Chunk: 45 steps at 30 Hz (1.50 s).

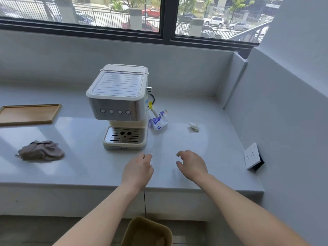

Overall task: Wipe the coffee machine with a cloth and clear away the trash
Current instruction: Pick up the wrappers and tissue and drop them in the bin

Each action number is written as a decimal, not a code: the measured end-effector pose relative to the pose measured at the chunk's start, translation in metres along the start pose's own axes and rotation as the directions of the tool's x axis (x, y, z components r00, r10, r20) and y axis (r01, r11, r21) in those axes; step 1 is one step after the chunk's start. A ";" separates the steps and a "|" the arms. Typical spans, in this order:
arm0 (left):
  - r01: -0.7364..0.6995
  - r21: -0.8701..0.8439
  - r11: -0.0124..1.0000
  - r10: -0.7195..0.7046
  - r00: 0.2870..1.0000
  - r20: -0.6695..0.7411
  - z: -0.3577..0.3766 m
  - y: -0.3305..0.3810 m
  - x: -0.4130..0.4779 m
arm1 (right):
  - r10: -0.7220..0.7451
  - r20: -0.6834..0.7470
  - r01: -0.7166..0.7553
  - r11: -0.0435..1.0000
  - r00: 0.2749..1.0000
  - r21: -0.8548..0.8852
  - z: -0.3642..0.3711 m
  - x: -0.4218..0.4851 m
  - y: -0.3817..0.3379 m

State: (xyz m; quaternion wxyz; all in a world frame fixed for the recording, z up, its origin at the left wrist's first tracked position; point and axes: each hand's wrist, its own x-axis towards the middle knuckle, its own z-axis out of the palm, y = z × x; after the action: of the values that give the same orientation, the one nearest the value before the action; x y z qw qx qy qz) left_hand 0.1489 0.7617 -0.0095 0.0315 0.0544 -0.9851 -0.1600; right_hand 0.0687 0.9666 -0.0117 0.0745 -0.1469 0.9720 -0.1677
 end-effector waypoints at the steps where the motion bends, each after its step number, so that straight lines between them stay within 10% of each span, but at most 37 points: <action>1: 0.007 -0.008 1.000 -0.007 1.000 -0.001 0.002 0.006 0.014 | -0.003 0.005 0.003 1.000 1.000 -0.001 -0.003 0.013 0.008; 23: 0.179 0.282 0.942 -0.168 0.984 -0.062 0.071 0.033 0.214 | -0.055 0.011 0.056 0.959 0.998 -0.277 -0.018 0.203 0.117; 45: -0.063 0.192 0.979 0.112 0.960 -0.256 0.048 0.049 0.179 | -0.060 -0.097 0.068 0.994 0.994 0.090 -0.012 0.158 0.098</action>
State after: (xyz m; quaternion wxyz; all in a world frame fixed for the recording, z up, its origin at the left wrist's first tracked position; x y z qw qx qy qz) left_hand -0.0375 0.8020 -0.0313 0.1651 0.0341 -0.9839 -0.0590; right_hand -0.1083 1.0095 -0.0501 0.0300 -0.1663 0.9604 -0.2217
